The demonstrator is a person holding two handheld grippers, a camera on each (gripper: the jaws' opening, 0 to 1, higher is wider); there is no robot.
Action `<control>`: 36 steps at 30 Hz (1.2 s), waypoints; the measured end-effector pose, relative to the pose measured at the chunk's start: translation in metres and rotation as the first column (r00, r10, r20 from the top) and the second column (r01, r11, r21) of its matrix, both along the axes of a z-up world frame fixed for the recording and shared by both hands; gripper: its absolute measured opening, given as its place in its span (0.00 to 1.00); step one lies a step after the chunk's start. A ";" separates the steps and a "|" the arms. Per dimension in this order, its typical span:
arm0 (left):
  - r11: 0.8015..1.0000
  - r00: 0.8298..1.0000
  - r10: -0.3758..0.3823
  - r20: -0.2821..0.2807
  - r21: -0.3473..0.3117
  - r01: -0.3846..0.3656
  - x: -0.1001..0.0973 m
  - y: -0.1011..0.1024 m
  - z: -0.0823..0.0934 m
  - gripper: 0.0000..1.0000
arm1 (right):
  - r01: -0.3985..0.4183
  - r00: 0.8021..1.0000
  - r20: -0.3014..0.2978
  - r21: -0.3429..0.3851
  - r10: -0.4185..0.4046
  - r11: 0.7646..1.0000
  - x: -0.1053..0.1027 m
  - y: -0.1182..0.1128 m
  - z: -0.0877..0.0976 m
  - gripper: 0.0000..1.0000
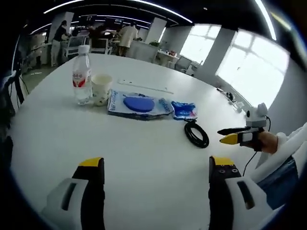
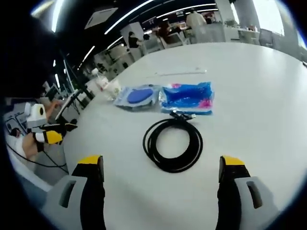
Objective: Arrange the tabletop items into an orderly group along one side of the table until the central work area is clear of visible clutter.
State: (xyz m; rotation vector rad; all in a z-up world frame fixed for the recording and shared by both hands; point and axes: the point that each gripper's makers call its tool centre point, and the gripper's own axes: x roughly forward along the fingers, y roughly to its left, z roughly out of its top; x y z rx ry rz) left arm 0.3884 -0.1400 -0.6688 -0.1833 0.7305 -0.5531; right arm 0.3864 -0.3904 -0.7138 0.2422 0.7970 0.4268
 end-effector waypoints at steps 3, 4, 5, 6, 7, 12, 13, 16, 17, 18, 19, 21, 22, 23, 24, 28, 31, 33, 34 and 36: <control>0.999 1.000 -0.007 0.013 0.031 0.007 0.003 0.006 0.001 0.95 | -0.003 1.000 0.002 0.007 0.003 1.000 -0.001 0.002 0.004 0.99; 0.999 1.000 -0.009 0.017 0.044 0.008 0.005 0.009 0.001 0.96 | -0.005 1.000 0.004 0.009 0.005 1.000 -0.001 0.003 0.006 0.99; 0.999 1.000 -0.009 0.017 0.049 0.008 0.007 0.012 0.001 0.96 | -0.006 1.000 0.005 0.010 0.006 1.000 -0.002 0.004 0.008 0.99; 0.998 1.000 -0.009 0.019 0.057 0.008 0.007 0.014 0.002 0.96 | -0.010 1.000 0.007 0.011 0.010 1.000 -0.002 0.005 0.009 0.99; 0.998 1.000 -0.010 0.019 0.063 0.009 0.008 0.016 0.002 0.96 | -0.015 1.000 0.006 0.011 0.015 1.000 -0.003 0.006 0.010 0.99; 0.993 0.998 -0.044 0.038 0.115 0.039 0.012 0.028 0.003 0.99 | -0.026 1.000 -0.009 0.024 0.026 0.999 -0.009 0.012 0.015 0.99; 0.992 0.998 -0.048 0.040 0.120 0.042 0.012 0.031 0.003 1.00 | -0.030 0.999 -0.013 0.026 0.030 0.999 -0.010 0.013 0.016 0.99; 0.991 0.998 -0.049 0.040 0.128 0.043 0.018 0.043 0.003 1.00 | -0.040 0.999 -0.025 0.028 0.041 0.999 -0.014 0.015 0.018 0.99; 0.991 0.998 -0.043 0.040 0.131 0.038 0.019 0.046 0.003 1.00 | -0.044 0.998 -0.038 0.030 0.045 0.999 -0.016 0.016 0.018 0.99; 0.990 0.999 -0.037 0.040 0.134 0.031 0.022 0.051 0.004 1.00 | -0.049 0.997 -0.052 0.034 0.051 0.998 -0.019 0.017 0.018 0.99; 0.990 0.999 -0.033 0.041 0.136 0.028 0.023 0.054 0.005 1.00 | -0.050 0.997 -0.056 0.039 0.052 0.998 -0.020 0.018 0.019 0.99; 0.990 0.998 -0.032 0.047 0.139 0.026 0.027 0.059 0.008 1.00 | -0.052 0.997 -0.054 0.042 0.054 0.998 -0.021 0.020 0.022 0.99; 0.990 0.998 -0.033 0.050 0.142 0.026 0.029 0.062 0.009 1.00 | -0.057 0.997 -0.057 0.046 0.059 0.997 -0.022 0.021 0.024 0.99; 0.989 0.998 -0.034 0.050 0.143 0.027 0.029 0.062 0.009 1.00 | -0.058 0.996 -0.058 0.047 0.061 0.997 -0.022 0.021 0.024 0.99; 0.988 0.998 -0.047 0.050 0.149 0.039 0.032 0.065 0.009 1.00 | -0.063 0.996 -0.065 0.049 0.066 0.997 -0.024 0.023 0.026 0.99; 0.980 0.995 -0.090 0.050 0.180 0.080 0.037 0.071 0.010 1.00 | -0.088 0.991 -0.097 0.055 0.093 0.995 -0.031 0.029 0.028 1.00; 0.979 0.993 -0.106 0.054 0.179 0.095 0.041 0.074 0.013 1.00 | -0.096 0.990 -0.100 0.060 0.102 0.994 -0.033 0.032 0.032 1.00; 0.978 0.991 -0.120 0.057 0.181 0.107 0.044 0.077 0.014 1.00 | -0.099 0.989 -0.104 0.067 0.105 0.993 -0.034 0.034 0.033 1.00; 0.976 0.990 -0.128 0.058 0.186 0.115 0.045 0.078 0.015 1.00 | -0.099 0.988 -0.107 0.070 0.107 0.993 -0.035 0.034 0.033 1.00; 0.973 0.988 -0.141 0.057 0.194 0.127 0.047 0.081 0.016 1.00 | -0.099 0.988 -0.110 0.072 0.106 0.992 -0.035 0.035 0.035 1.00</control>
